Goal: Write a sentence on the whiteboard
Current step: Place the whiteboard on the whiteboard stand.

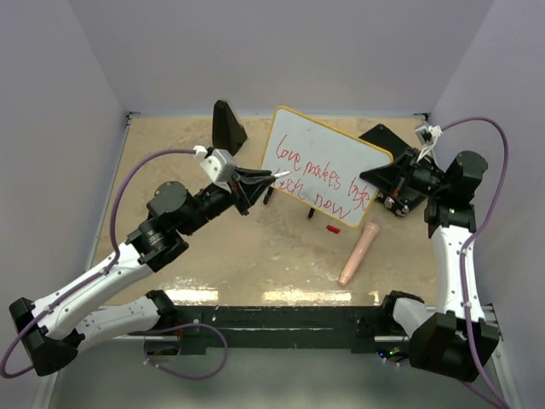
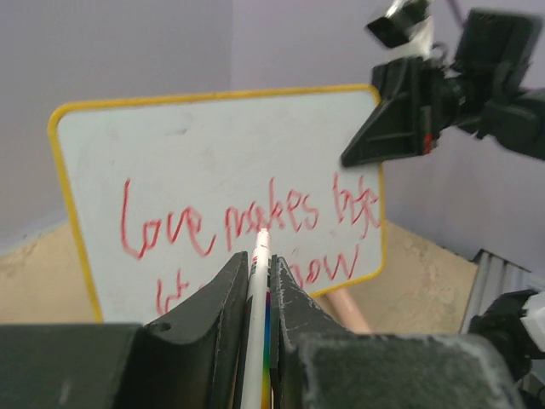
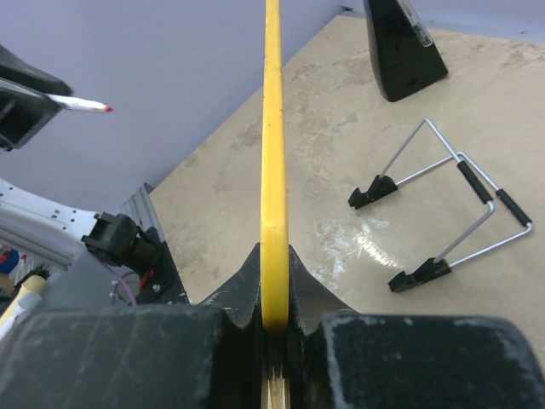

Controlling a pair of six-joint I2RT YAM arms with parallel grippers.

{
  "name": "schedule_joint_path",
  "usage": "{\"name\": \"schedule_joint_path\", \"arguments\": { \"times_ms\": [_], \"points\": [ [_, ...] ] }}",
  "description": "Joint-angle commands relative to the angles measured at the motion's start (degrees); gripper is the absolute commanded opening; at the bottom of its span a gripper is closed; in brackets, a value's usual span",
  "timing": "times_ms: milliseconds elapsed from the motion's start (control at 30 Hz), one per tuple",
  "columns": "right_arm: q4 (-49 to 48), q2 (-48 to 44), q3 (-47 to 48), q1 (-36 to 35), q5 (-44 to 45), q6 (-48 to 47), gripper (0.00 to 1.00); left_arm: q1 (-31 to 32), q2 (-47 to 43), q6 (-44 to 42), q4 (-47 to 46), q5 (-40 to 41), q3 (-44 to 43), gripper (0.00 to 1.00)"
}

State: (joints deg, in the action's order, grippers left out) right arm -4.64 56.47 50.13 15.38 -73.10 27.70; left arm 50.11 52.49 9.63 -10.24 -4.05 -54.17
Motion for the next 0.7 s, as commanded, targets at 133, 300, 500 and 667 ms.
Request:
{"name": "schedule_joint_path", "arguments": {
  "times_ms": [133,300,500,667],
  "points": [
    [-0.89,14.69,12.62,-3.33,3.84,-12.05,0.00,-8.71,-2.99,4.87,-0.57,-3.86,7.93,0.00],
    [-1.51,23.15,16.74,-7.46,5.60,-16.53,0.00,-8.89,-7.75,6.37,1.18,0.61,12.77,0.00],
    [-5.55,33.78,20.97,-10.19,5.69,-17.24,0.00,-8.97,-13.20,10.32,3.47,3.87,17.96,0.00],
    [-8.27,38.54,21.50,-10.98,4.28,-16.54,0.00,-8.89,-16.80,12.43,5.49,5.99,20.16,0.00]
  ]
}}
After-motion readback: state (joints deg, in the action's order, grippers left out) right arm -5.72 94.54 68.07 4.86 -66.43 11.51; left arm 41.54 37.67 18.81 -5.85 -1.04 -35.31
